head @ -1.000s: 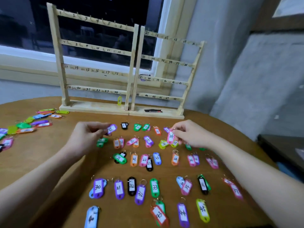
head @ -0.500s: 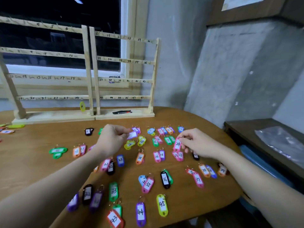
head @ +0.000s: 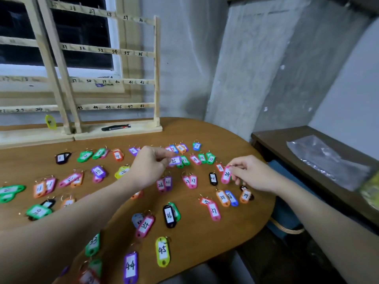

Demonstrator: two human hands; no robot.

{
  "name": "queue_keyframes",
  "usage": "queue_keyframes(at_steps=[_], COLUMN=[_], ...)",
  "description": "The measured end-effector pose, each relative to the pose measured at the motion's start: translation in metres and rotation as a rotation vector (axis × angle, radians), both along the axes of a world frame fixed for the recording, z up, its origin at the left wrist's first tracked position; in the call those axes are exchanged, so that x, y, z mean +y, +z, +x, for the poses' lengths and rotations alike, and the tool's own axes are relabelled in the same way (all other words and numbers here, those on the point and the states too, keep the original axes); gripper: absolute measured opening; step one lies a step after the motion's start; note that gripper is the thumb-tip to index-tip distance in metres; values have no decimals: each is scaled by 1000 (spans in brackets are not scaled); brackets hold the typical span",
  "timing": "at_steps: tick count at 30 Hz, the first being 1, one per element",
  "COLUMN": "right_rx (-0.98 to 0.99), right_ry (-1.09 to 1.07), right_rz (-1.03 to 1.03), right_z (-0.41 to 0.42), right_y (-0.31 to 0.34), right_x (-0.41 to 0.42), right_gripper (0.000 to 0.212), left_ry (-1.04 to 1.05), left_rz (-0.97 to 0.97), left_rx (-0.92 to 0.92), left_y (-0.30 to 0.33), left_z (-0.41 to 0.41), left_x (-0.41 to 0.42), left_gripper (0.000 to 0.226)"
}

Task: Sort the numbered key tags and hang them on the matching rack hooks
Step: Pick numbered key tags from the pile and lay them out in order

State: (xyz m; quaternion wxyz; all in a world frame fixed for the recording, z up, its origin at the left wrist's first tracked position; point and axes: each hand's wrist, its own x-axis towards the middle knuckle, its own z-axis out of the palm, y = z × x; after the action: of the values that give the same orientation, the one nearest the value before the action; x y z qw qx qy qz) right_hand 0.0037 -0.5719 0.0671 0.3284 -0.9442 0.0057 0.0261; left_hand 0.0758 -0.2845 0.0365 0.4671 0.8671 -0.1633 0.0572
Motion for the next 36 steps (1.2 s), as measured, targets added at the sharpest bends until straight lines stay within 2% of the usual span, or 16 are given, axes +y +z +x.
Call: queue_keyframes(at_steps=[6, 14, 21, 25, 30, 32, 36], right_rx=[-28, -35, -2, -28, -52, -62, -82], right_ry=[34, 56, 69, -9, -126, -155, -195], right_rz=[-29, -4, -13, 29, 38, 48, 57], right_z=[16, 34, 44, 46, 45, 43, 40], right_y=[-5, -9, -9, 2, 10, 9, 9], right_x=[14, 38, 49, 41, 20, 13, 0], right_gripper=[23, 20, 22, 20, 15, 16, 18], left_ry=[15, 35, -12, -91, -114, -125, -92], left_rz=[50, 58, -9, 44, 88, 99, 254], left_rx=[13, -10, 32, 108, 120, 133, 120], left_y=[-5, -16, -17, -12, -7, -5, -8], left_z=[-3, -10, -13, -12, -4, -1, 6], left_x=[3, 19, 12, -8, -50, -66, -91], left_gripper=[23, 9, 13, 23, 10, 18, 17])
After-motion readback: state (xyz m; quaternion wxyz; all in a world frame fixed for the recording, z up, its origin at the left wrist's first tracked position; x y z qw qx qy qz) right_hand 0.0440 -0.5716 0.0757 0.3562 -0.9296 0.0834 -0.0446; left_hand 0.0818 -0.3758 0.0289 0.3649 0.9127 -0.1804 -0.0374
